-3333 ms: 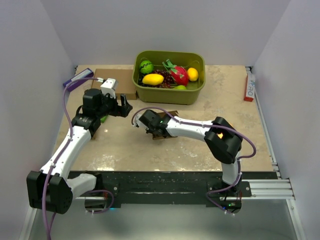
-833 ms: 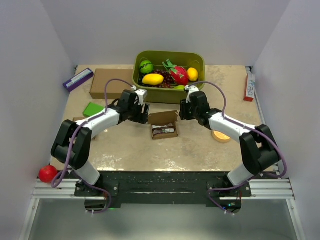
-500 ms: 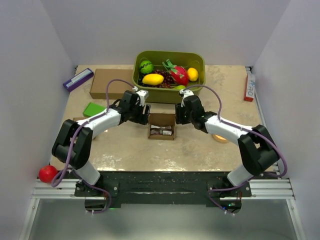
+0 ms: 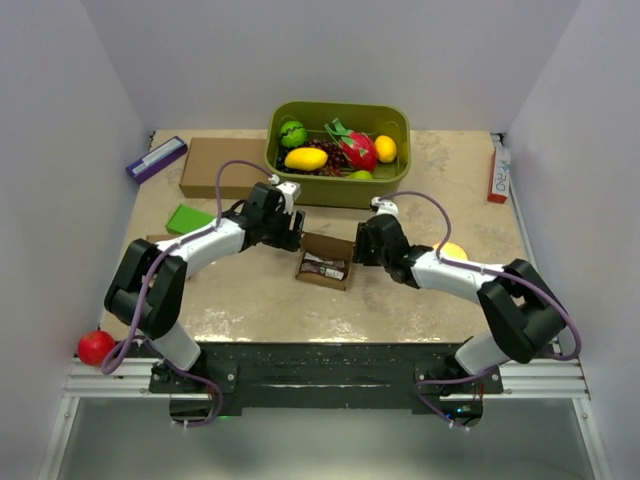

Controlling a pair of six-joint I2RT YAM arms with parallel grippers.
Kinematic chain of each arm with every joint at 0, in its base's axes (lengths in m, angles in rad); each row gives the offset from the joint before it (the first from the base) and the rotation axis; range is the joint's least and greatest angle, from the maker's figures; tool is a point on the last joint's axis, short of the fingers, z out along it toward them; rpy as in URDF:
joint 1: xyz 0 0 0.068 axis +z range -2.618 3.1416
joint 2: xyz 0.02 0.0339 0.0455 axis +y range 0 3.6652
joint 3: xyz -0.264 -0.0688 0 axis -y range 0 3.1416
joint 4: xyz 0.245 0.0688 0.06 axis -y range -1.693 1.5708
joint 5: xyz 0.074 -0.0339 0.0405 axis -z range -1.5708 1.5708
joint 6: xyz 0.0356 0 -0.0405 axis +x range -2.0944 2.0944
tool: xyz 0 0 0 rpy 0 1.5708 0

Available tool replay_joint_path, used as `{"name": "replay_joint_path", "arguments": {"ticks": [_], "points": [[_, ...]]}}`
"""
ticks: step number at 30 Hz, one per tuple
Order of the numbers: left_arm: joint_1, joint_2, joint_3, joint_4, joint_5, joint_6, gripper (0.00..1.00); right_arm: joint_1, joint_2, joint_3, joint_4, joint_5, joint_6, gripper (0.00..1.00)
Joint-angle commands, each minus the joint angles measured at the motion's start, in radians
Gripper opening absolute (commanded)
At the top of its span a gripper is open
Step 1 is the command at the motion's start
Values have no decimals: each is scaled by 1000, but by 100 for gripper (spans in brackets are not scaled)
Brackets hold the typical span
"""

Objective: Fold the paper box

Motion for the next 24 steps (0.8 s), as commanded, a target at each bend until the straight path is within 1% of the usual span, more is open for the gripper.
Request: {"name": "replay_joint_path", "arguments": {"ticks": [1, 8, 10, 12, 13, 14, 16, 20, 22, 23, 24], "points": [[-18, -5, 0, 13, 6, -19, 73, 23, -78, -63, 157, 95, 139, 43], [-53, -9, -40, -21, -43, 9, 74, 28, -122, -130, 182, 158, 158, 44], [-58, -11, -34, -41, -68, 21, 75, 28, -136, -141, 169, 187, 161, 48], [-56, -24, -31, -46, -94, 30, 76, 30, -159, -143, 120, 204, 164, 50], [-56, -46, -26, -50, -121, 32, 77, 28, -171, -143, 99, 248, 156, 54], [-55, -57, -21, -53, -132, 35, 77, 27, -185, -144, 53, 261, 153, 55], [-53, -89, -12, -75, -160, 40, 80, 25, -248, -153, -5, 279, 141, 59], [-21, -144, -12, -110, -157, 37, 82, -9, -375, -169, -116, 253, 142, 65], [22, -182, -18, -128, -119, 24, 82, -32, -448, -167, -169, 218, 152, 67], [40, -196, -21, -131, -103, 17, 82, -50, -467, -161, -183, 174, 152, 69], [75, -211, -20, -134, -55, -5, 82, -53, -486, -143, -193, 148, 152, 69]]}}
